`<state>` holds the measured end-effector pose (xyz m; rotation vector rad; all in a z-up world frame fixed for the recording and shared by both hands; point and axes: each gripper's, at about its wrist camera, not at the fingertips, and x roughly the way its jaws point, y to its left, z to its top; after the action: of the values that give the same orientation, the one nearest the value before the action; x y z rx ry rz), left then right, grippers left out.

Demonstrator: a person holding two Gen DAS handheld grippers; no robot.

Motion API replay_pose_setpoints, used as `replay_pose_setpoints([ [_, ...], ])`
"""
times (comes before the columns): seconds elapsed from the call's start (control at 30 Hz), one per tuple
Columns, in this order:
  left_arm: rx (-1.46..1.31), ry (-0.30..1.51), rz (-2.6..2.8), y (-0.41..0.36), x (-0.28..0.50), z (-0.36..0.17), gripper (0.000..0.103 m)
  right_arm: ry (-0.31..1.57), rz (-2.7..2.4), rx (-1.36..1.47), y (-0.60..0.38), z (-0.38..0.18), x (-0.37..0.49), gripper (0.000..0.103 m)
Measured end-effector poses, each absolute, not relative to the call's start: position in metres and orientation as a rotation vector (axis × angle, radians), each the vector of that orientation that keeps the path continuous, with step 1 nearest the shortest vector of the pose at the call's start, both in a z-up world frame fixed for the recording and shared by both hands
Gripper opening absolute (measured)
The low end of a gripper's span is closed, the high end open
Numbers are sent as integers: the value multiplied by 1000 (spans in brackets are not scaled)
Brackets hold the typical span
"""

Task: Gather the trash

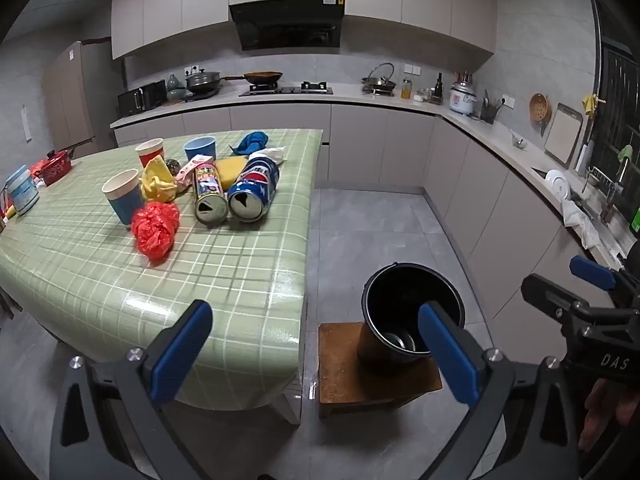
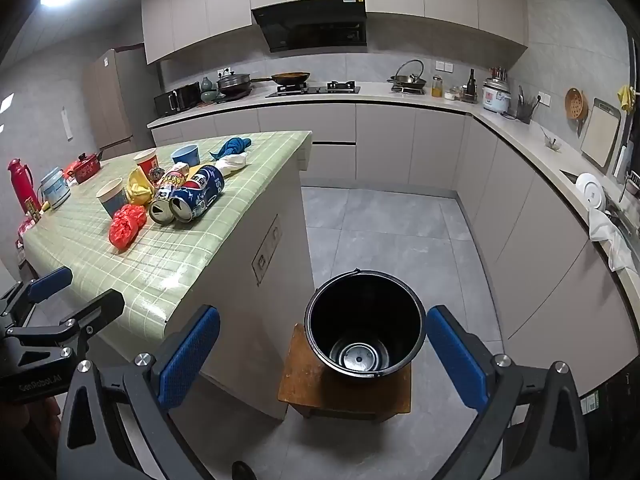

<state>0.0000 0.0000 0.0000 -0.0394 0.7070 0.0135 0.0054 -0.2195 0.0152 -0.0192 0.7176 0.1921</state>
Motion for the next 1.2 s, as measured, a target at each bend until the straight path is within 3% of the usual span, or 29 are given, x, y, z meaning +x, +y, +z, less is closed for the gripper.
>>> replay_pose_setpoints([
  [1.2, -43, 713, 13, 1, 8, -4, 103, 714, 192, -24, -218, 20, 16, 103],
])
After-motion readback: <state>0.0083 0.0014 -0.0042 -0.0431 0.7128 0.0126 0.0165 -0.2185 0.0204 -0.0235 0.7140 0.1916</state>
